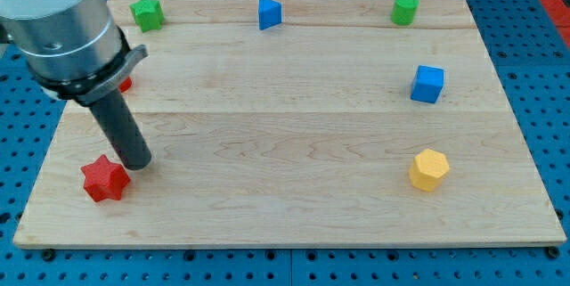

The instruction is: Push the yellow hexagon downwards

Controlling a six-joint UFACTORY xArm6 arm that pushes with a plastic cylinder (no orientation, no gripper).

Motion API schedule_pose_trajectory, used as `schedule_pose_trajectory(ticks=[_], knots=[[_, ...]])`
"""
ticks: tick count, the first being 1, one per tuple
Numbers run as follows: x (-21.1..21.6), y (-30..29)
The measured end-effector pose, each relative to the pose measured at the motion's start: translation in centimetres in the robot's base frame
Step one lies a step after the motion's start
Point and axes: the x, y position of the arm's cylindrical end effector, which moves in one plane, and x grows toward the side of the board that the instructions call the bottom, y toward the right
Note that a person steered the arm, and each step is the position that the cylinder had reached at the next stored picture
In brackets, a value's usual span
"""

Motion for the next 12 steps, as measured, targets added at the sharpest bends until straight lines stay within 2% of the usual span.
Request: schedule_pose_trajectory(ticks=[2,4,6,8,9,10,12], knots=[[-1.7,8.4],[-5.8,13.2],[-6.0,26.9],[-6.0,31.1],[-5.8,35.9],[-2.3,36.6],[0.6,29.8]])
